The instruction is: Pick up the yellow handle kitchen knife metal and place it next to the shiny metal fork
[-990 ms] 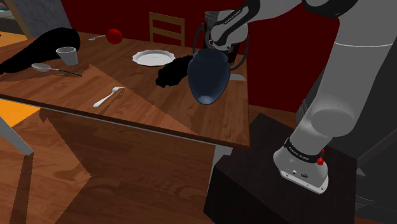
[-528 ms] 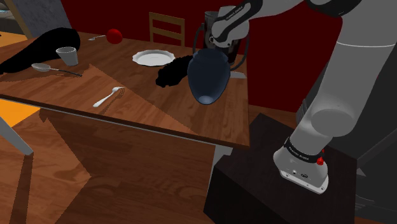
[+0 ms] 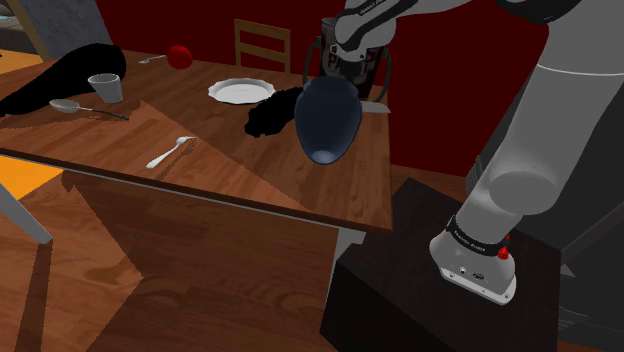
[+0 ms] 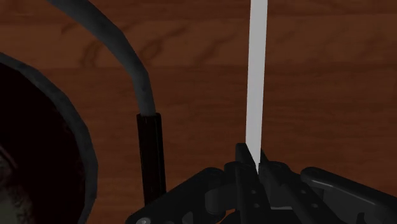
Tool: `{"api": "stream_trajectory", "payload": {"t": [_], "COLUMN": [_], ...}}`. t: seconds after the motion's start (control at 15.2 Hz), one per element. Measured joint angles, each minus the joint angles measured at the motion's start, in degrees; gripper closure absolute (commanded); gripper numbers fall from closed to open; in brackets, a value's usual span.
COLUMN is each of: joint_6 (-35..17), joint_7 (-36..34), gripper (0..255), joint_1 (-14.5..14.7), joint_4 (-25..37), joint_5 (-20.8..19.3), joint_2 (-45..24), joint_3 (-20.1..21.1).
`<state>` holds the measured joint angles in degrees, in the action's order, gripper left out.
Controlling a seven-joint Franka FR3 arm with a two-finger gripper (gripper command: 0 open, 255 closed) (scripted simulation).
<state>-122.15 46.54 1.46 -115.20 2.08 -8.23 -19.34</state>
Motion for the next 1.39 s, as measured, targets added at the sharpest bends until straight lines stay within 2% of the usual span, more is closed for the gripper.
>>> {"api": "stream_trajectory", "payload": {"t": [0.73,1.39], "joint_6": [7.8,8.5], "joint_7": [-0.8,-12.7], "gripper": [255,255], "joint_1": [0.2,6.7], "joint_4": [4.9,5.9], "joint_5": [-1.2,-1.5], "joint_2": [3.0,2.7], "joint_3": [-0.1,5.3]}}
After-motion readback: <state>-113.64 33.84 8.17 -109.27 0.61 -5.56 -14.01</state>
